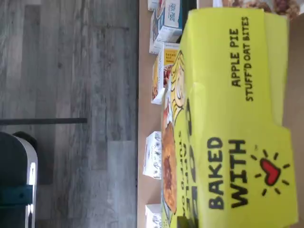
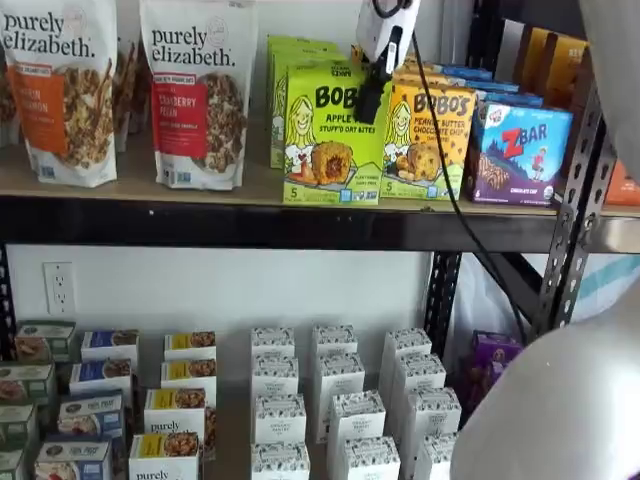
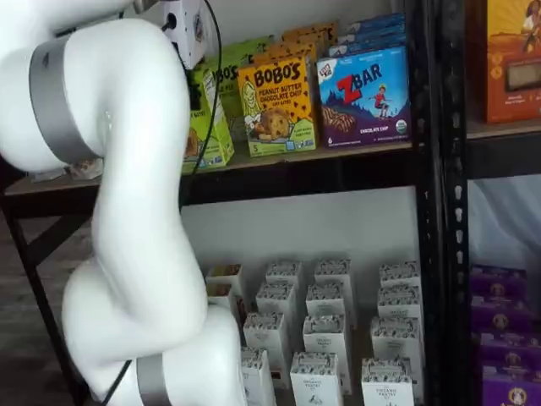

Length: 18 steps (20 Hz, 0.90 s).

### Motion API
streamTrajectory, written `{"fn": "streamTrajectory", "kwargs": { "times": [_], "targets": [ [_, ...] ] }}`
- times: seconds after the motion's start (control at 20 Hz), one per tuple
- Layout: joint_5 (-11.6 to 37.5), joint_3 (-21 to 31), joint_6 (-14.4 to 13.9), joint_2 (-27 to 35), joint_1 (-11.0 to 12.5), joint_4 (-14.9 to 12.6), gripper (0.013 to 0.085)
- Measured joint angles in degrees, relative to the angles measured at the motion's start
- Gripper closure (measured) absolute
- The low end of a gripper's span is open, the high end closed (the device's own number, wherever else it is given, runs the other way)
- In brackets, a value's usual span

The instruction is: Pick the green box on the top shelf, the fourth from the left

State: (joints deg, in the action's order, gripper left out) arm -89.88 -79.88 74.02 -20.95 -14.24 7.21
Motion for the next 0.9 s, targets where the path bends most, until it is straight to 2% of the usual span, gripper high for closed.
{"fn": "streamTrajectory", "kwargs": {
  "times": [0.9],
  "targets": [
    [-2.4,4.9,1.5,-5.8,1.5,-0.3,0.073]
  ]
}}
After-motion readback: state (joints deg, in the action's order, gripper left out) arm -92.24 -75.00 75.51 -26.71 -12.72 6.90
